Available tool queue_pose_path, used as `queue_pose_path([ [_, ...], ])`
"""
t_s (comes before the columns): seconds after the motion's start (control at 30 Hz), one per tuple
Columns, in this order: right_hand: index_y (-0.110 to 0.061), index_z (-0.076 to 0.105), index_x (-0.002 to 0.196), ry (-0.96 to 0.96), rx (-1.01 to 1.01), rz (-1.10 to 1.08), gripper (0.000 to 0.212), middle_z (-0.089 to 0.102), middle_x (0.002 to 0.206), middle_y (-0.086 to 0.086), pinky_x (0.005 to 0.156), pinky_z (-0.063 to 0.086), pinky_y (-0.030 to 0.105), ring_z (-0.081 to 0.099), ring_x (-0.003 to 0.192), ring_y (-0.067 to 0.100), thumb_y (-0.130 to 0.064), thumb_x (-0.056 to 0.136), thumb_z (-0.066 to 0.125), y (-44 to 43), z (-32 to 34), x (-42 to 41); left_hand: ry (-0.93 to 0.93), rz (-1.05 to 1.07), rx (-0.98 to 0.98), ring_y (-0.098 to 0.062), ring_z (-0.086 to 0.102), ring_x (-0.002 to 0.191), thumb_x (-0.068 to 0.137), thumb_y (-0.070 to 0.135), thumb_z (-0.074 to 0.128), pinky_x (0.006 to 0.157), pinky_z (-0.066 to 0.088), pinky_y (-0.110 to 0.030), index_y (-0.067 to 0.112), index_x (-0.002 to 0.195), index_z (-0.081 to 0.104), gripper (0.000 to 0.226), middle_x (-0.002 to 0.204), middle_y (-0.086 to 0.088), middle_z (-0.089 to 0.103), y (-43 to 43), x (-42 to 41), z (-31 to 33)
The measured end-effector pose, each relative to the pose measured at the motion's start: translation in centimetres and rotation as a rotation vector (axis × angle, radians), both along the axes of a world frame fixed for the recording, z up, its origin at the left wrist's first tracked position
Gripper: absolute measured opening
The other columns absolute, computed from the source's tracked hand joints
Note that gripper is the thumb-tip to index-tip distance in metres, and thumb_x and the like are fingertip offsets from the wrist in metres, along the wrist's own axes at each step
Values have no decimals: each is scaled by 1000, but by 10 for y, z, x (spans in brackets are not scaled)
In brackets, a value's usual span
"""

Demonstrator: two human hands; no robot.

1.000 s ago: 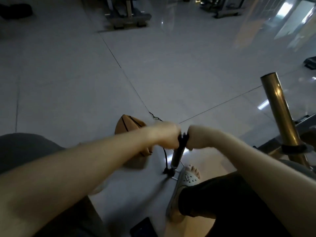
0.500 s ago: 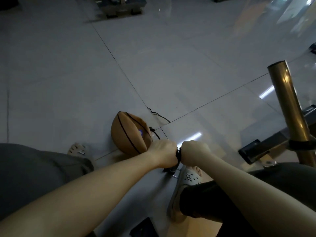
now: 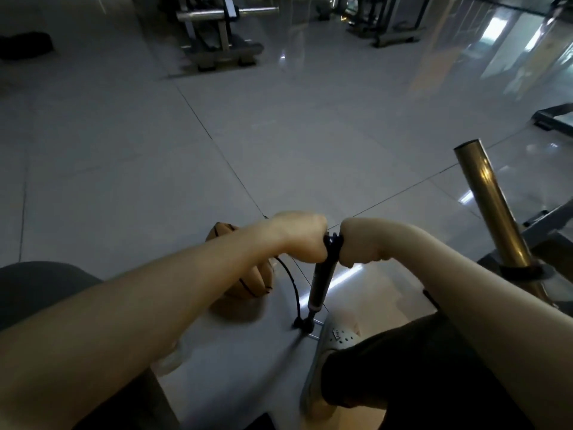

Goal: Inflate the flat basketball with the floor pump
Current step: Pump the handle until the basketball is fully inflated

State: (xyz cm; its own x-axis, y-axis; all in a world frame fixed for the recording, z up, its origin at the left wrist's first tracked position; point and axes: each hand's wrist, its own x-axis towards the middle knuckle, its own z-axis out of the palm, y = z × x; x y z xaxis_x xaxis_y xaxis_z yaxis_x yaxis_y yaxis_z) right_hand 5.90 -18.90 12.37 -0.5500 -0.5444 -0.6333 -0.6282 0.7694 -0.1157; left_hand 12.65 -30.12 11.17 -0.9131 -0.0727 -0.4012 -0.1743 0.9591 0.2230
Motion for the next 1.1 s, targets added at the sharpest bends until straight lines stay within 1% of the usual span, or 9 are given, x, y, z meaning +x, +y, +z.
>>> queue_pose_path([
  [0.13, -9, 46, 60, 46, 21, 20, 22, 46, 51, 4, 45, 34, 23, 40, 43, 17, -4, 79, 56, -2, -25, 4, -46, -10, 10, -21, 57, 62, 84, 14, 57, 61, 51, -30, 18, 76, 57, 9, 71, -2, 58, -2, -1, -24],
  [0.27, -14, 46, 67, 117, 158, 90, 19, 50, 67, 0, 65, 45, 29, 53, 67, 20, -12, 85, 53, -5, -104, 10, -32, -12, 7, -31, 62, 77, 83, 24, 54, 64, 49, -33, 15, 82, 58, 9, 84, -7, 64, 5, 9, -102],
  [0.4, -16, 45, 71, 196, 241, 89, 19, 50, 74, -2, 71, 46, 31, 53, 73, 18, -12, 86, 55, -11, -133, 3, -6, 32, -7, -27, 54, 70, 82, 26, 56, 67, 49, -35, 18, 82, 56, 8, 75, -2, 54, 10, 3, -140],
  [0.53, -17, 49, 74, 154, 224, 75, 14, 53, 75, -2, 69, 46, 29, 53, 69, 16, -12, 85, 56, -10, -133, -3, 7, 8, -33, -21, 51, 63, 87, 28, 59, 60, 42, -32, 19, 87, 57, 10, 73, -1, 53, 8, 0, -136],
  [0.63, -15, 49, 72, 78, 262, 101, 17, 53, 72, 0, 70, 50, 28, 54, 66, 16, -13, 86, 57, -2, -127, 8, -34, -12, -53, -22, 55, 68, 87, 28, 59, 68, 48, -35, 20, 82, 53, 10, 72, 1, 52, 19, 14, -129],
  [0.7, -10, 51, 71, -31, 281, 87, 18, 52, 65, 3, 57, 46, 24, 49, 54, 14, -10, 87, 62, -2, -114, 12, -58, -41, -70, -24, 56, 73, 86, 26, 58, 68, 47, -34, 20, 81, 53, 9, 74, 1, 52, 21, 19, -118],
  [0.8, -6, 57, 70, -77, 184, 74, 16, 51, 55, 6, 44, 38, 26, 43, 43, 17, -9, 82, 66, -8, -64, 4, -26, -41, -66, -22, 59, 69, 86, 21, 58, 57, 44, -29, 16, 86, 62, 6, 76, -1, 59, 8, 16, -72],
  [0.97, -3, 59, 74, -58, 9, 22, 12, 49, 56, 8, 44, 34, 23, 38, 41, 19, -10, 81, 66, -18, 21, -19, 42, 21, -25, -16, 54, 57, 85, 15, 62, 50, 42, -28, 18, 76, 59, 10, 68, -1, 57, -15, -4, 21],
  [1.1, -5, 53, 69, -93, 98, 35, 15, 46, 54, 7, 44, 33, 24, 37, 43, 18, -7, 81, 62, -17, -13, -18, 23, -2, 13, -17, 55, 57, 85, 16, 60, 51, 44, -27, 18, 72, 57, 13, 67, 0, 56, -12, -4, -14],
])
